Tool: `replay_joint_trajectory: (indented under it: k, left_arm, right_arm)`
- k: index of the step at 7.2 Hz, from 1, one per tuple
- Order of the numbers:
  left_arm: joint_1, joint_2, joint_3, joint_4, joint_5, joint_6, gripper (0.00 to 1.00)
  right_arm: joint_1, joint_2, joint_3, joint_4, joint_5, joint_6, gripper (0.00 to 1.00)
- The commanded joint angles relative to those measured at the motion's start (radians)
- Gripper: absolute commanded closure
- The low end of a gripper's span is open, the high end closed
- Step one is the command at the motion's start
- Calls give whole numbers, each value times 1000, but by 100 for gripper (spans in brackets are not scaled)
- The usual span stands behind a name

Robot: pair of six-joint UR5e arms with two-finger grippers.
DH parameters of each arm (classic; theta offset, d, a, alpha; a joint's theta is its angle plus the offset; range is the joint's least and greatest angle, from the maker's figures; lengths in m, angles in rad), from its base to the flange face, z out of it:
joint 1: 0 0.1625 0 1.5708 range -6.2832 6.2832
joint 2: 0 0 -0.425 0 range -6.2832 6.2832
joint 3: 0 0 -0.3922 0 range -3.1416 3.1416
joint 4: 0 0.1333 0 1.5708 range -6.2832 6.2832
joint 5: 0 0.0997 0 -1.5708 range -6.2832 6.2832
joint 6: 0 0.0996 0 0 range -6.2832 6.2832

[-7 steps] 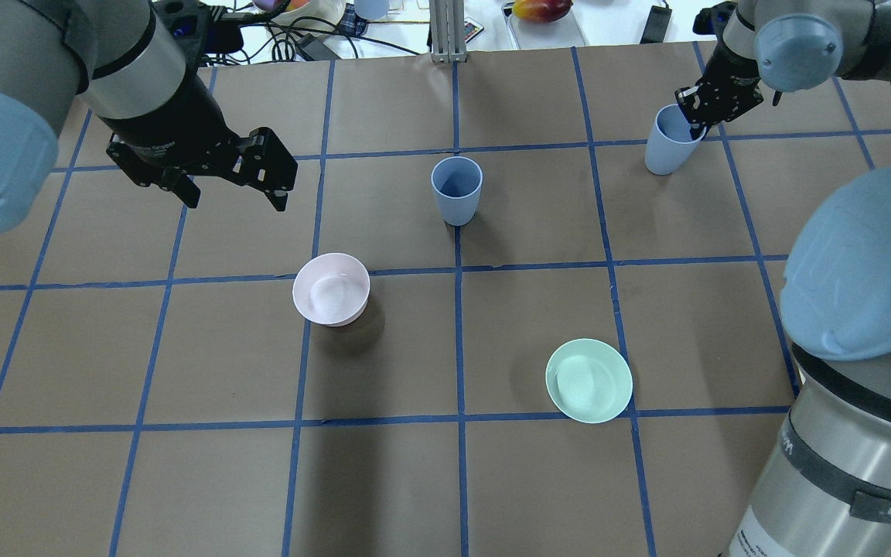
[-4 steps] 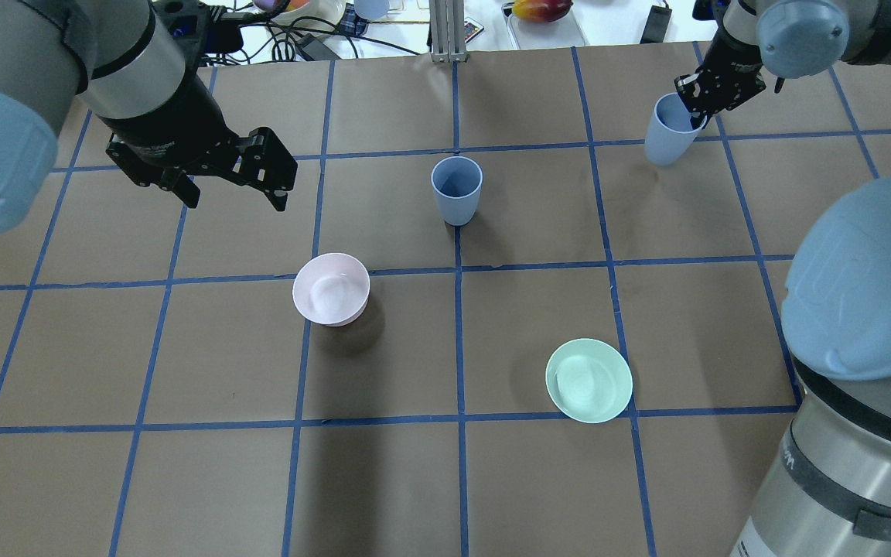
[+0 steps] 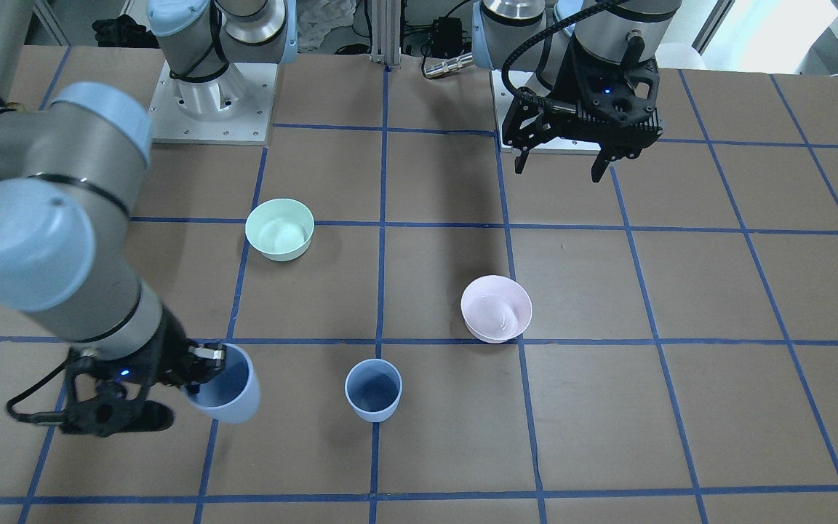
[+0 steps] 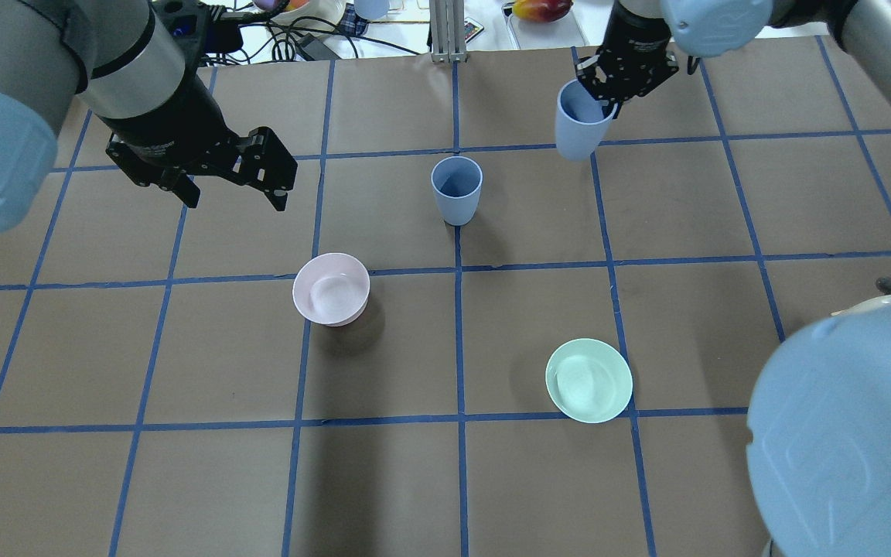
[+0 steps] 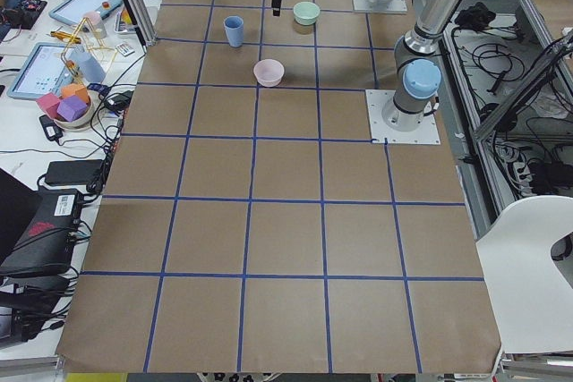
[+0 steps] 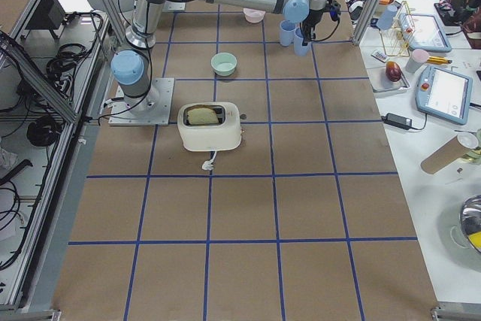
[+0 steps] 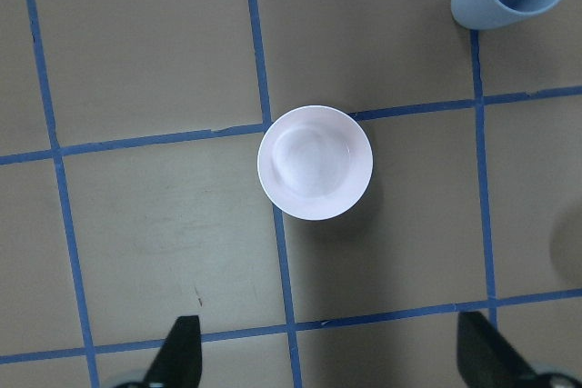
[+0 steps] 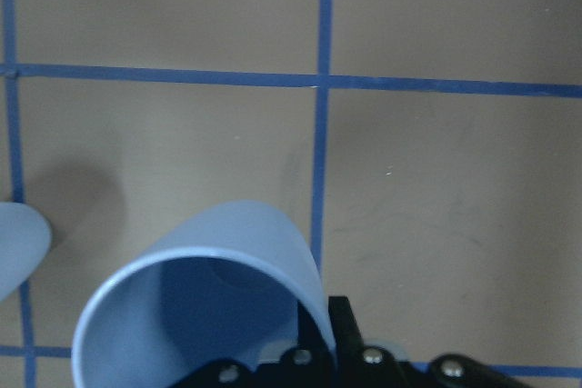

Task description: Stack blue cups with both arms

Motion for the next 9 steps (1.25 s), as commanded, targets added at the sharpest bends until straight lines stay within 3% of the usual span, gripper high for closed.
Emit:
replay_joint_trajectory:
  k: [1, 3, 9]
  left_arm:
    - [-1, 0, 0, 0, 0, 0, 0]
    - [-1, 0, 0, 0, 0, 0, 0]
    - [-1, 0, 0, 0, 0, 0, 0]
  right_arm:
    - [141, -13, 3, -4, 16, 212, 100]
    - [219, -8, 3, -9, 18, 346, 100]
    - [211, 44, -26, -56, 42, 360, 100]
